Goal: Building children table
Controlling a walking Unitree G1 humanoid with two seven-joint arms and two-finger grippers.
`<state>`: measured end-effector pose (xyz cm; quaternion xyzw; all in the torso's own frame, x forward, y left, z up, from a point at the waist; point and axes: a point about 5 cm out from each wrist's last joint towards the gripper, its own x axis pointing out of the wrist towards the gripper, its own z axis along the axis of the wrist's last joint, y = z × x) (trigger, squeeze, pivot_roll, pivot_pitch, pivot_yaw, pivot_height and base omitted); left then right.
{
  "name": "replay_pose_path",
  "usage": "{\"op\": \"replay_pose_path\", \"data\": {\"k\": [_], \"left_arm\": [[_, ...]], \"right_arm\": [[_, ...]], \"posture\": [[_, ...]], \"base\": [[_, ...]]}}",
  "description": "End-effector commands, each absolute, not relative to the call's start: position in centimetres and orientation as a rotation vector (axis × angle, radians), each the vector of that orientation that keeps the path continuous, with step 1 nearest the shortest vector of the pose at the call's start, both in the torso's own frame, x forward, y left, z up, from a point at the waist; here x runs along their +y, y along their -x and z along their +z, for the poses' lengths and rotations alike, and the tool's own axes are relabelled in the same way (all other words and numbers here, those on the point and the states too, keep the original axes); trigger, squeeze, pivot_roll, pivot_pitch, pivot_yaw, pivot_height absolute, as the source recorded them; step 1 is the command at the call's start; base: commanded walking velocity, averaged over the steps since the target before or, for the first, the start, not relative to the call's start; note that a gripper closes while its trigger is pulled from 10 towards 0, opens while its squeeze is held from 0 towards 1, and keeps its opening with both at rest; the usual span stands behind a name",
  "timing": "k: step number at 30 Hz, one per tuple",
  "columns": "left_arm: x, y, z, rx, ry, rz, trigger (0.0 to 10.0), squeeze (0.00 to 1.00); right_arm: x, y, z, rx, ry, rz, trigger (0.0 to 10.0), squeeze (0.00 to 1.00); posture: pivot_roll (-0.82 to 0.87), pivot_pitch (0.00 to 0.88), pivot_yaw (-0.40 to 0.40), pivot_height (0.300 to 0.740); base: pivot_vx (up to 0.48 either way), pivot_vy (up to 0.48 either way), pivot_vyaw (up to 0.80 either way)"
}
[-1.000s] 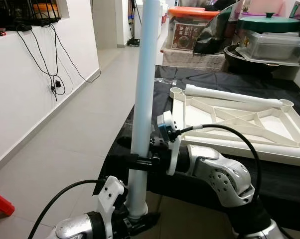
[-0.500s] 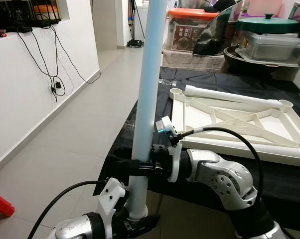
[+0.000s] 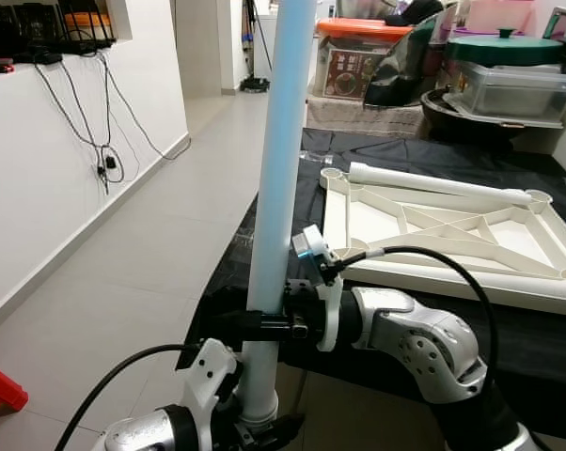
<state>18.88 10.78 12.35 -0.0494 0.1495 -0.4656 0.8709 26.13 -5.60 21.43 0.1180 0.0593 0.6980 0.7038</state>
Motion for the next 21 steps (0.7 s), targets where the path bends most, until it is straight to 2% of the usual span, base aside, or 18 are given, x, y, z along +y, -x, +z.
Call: {"op": "replay_pose_path", "data": {"k": [1, 2, 6, 10, 14, 16, 21], "left_arm": [[11.1, -19.0, 11.8, 0.325, 0.094, -0.935, 10.0, 1.00], [11.2, -19.2, 11.7, 0.323, 0.083, -0.907, 10.0, 0.00], [11.4, -19.4, 11.6, 0.317, 0.077, -0.875, 10.0, 0.00], [12.8, -21.5, 12.4, 0.157, 0.059, -0.559, 10.0, 0.00], [13.0, -22.0, 12.6, 0.141, 0.078, -0.499, 10.0, 0.00], [12.9, -22.4, 12.9, 0.120, 0.065, -0.440, 10.0, 0.00], [12.9, -22.6, 13.0, 0.108, 0.055, -0.415, 10.0, 0.00]], "right_arm": [[-6.0, -26.5, 21.9, 0.102, -0.259, 1.533, 0.0, 0.00], [-6.5, -27.0, 22.2, 0.082, -0.263, 1.493, 0.0, 0.00], [-7.2, -27.8, 22.4, 0.061, -0.267, 1.429, 0.0, 0.00], [-10.9, -33.0, 21.9, -0.014, -0.169, 0.895, 0.0, 0.00], [-11.6, -33.9, 22.0, -0.046, -0.160, 0.764, 0.0, 0.00], [-12.7, -34.8, 22.6, -0.101, -0.152, 0.584, 0.0, 0.00], [-13.1, -35.1, 22.7, -0.121, -0.152, 0.518, 0.0, 0.00]], "posture": [[0.13, 0.000, -0.042, 0.740], [0.13, 0.000, -0.042, 0.740], [0.13, 0.000, -0.040, 0.740], [0.13, 0.000, -0.042, 0.740], [0.13, 0.000, -0.044, 0.740], [0.14, 0.000, -0.048, 0.740], [0.14, 0.000, -0.048, 0.740]], "base": [[0.000, 0.000, 0.00], [0.000, 0.000, 0.00], [0.000, 0.000, 0.00], [0.000, 0.000, 0.00], [0.000, 0.000, 0.00], [0.000, 0.000, 0.00], [0.000, 0.000, 0.00]]}}
